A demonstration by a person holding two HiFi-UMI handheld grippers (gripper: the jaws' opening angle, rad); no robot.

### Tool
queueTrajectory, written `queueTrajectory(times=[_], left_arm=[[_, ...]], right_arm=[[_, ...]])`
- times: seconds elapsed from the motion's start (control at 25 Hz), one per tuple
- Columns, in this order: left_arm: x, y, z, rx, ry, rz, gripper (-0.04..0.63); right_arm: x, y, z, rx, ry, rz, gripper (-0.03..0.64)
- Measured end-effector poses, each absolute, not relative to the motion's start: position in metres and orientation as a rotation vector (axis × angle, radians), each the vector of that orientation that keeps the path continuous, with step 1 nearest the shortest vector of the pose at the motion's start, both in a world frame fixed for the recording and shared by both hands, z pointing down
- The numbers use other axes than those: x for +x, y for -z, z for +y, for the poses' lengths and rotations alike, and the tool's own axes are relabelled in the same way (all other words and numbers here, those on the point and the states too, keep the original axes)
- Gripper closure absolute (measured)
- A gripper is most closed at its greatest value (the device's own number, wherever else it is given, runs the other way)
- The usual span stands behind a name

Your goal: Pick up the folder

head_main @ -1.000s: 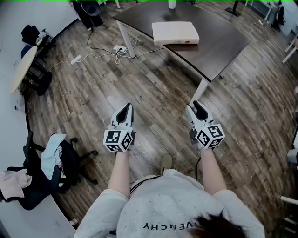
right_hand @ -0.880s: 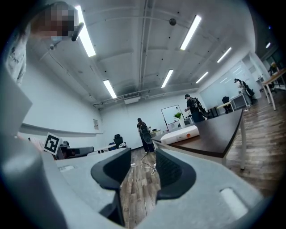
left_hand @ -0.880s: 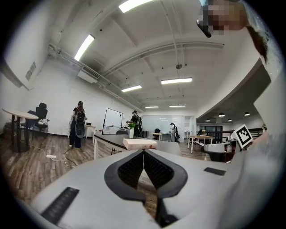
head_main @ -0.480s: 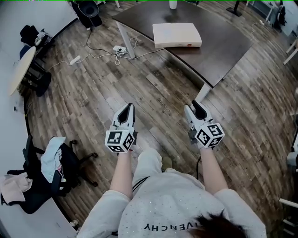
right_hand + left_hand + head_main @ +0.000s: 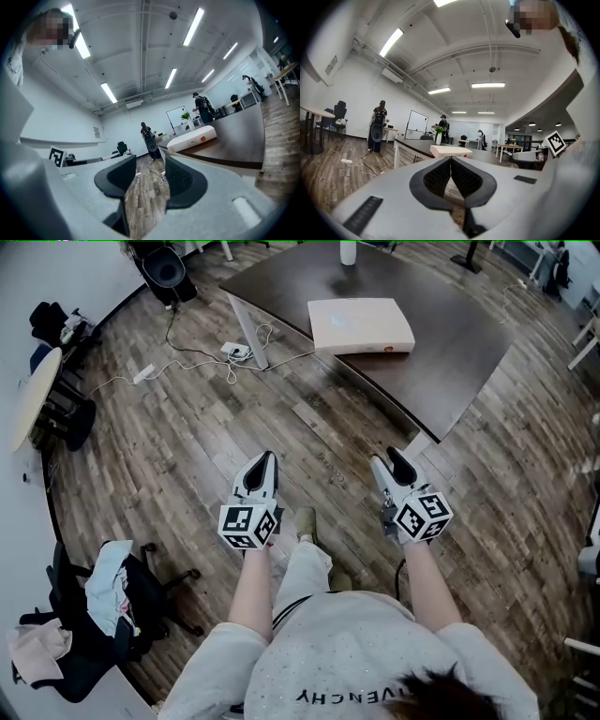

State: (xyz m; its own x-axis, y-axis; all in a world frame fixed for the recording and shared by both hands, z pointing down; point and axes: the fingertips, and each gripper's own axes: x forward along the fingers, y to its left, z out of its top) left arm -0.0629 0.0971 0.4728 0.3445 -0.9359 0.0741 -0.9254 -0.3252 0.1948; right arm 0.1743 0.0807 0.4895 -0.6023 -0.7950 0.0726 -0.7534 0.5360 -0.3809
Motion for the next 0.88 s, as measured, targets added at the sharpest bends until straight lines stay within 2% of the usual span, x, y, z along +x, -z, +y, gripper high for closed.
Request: queueTrajectory(times=[0.88], left_arm=[[-0.083,-0.505,-0.142,2.553,-0.011,-1.354,0.595]], right_arm=[[0.084,-0.537,-0.121,-1.474,0.816,2.499,0.414]])
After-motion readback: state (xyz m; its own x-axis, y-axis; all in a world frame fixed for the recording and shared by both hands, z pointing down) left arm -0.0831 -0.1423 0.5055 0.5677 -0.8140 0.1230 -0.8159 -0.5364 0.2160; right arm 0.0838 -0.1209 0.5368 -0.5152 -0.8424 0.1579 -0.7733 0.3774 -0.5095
